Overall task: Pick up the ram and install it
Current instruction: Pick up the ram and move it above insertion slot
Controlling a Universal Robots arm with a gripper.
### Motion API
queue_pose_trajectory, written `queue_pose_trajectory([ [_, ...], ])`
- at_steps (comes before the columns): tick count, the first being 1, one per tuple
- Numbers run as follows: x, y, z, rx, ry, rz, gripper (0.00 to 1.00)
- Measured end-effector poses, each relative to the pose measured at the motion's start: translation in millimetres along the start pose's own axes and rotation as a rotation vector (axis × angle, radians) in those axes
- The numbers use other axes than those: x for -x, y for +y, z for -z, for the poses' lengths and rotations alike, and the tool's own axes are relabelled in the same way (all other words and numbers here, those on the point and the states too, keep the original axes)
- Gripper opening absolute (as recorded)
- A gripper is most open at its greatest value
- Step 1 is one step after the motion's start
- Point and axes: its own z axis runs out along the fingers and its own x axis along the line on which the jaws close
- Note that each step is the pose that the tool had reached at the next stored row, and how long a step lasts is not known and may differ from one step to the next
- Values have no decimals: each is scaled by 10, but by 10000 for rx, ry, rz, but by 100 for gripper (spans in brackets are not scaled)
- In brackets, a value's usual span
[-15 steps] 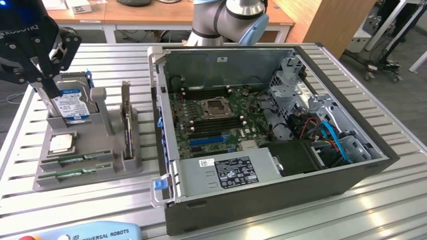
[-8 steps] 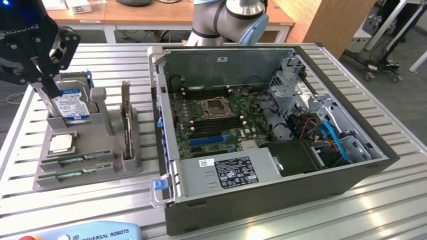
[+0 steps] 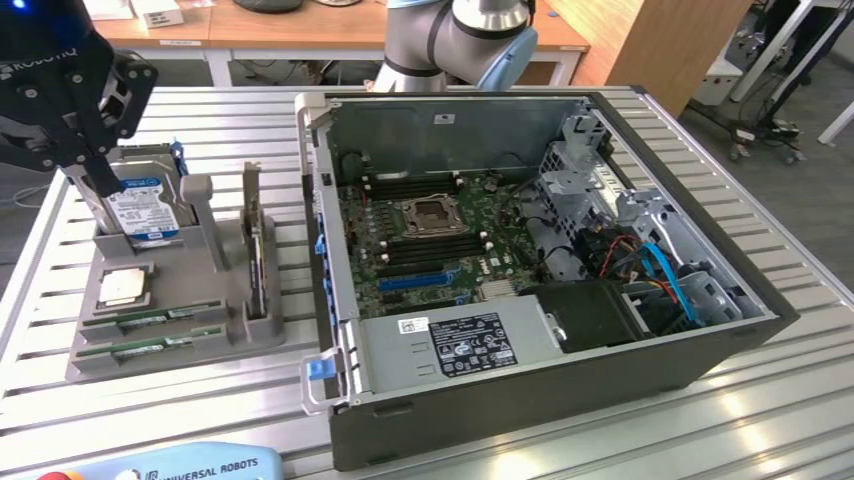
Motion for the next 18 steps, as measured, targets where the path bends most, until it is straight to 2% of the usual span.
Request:
queue_pose_trajectory([
  [18,0,0,0,50,96,2216,10],
])
